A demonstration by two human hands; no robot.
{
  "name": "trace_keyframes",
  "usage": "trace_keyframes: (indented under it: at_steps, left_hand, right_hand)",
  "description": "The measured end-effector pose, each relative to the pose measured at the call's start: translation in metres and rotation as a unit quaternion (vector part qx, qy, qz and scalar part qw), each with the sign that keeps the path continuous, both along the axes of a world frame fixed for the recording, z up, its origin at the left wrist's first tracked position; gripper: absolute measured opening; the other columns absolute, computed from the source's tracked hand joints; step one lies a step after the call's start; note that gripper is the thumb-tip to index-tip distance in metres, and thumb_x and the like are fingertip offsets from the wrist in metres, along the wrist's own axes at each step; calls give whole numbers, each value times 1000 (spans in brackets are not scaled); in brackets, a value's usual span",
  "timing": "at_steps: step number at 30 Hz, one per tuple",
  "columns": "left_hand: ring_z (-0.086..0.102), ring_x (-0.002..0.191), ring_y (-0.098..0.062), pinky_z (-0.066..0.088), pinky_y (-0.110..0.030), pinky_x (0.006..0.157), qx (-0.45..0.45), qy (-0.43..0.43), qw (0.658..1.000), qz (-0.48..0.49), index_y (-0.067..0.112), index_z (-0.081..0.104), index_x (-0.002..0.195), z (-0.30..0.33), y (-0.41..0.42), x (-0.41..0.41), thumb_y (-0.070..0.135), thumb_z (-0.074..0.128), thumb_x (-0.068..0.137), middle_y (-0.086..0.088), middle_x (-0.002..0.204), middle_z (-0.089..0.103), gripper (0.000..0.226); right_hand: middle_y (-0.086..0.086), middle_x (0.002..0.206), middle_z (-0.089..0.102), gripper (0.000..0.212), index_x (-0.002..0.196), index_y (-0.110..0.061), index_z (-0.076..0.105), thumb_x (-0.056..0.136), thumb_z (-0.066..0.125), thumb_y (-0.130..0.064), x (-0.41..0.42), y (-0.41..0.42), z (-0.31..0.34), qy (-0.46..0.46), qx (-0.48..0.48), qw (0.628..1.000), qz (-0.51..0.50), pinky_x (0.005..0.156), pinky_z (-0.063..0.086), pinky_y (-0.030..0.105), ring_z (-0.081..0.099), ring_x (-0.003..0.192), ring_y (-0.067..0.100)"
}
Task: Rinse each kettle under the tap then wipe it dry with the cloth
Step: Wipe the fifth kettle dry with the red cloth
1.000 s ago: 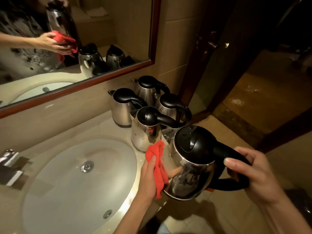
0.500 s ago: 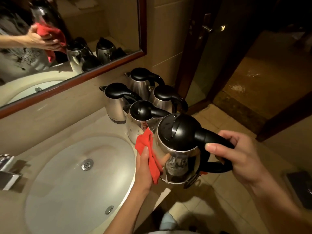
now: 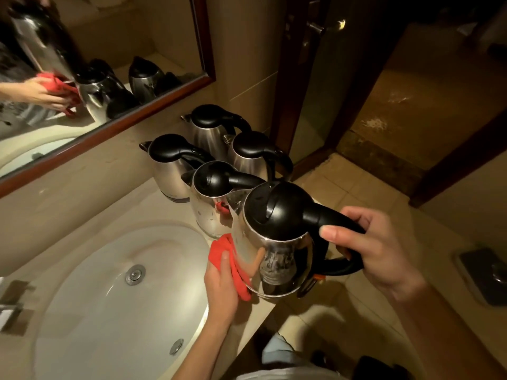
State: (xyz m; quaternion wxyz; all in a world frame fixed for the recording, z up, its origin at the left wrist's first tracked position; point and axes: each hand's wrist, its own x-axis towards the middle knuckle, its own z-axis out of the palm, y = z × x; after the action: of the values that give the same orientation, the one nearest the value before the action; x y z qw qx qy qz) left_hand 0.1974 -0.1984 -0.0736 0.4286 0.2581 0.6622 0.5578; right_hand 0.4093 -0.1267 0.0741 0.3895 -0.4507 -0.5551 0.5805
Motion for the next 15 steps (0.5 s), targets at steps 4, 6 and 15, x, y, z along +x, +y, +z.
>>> trace_keyframes:
  at_steps: [4, 6, 15]
  left_hand:
    - [68, 88, -19, 52, -31, 78, -44, 74, 994, -70, 15, 65, 104, -19, 4, -12, 48, 43, 101, -3, 92, 70, 40]
    - [66, 93, -14, 51, -32, 83, -63, 92, 988, -102, 27, 65, 103, -21, 6, -15, 38, 46, 102, 3, 97, 69, 23]
    - [39, 132, 10, 38, -9, 100, 85, 85, 961, -250, 33, 26, 150, 71, 15, 0, 59, 74, 68, 30, 145, 40, 99]
  right_hand:
    - [-8, 52, 52, 30, 57, -21, 61, 58, 84, -41, 6, 3, -8, -9, -14, 1000, -14, 45, 39, 17, 47, 45, 7]
    - [-9, 51, 50, 30, 54, -23, 60, 59, 83, -41, 12, 5, -9, -13, -15, 1000, -15, 46, 38, 16, 46, 44, 7]
    - [-5, 51, 46, 28, 54, -24, 59, 57, 80, -42, 36, 15, -15, -19, -29, 999, -23, 47, 37, 17, 42, 45, 9]
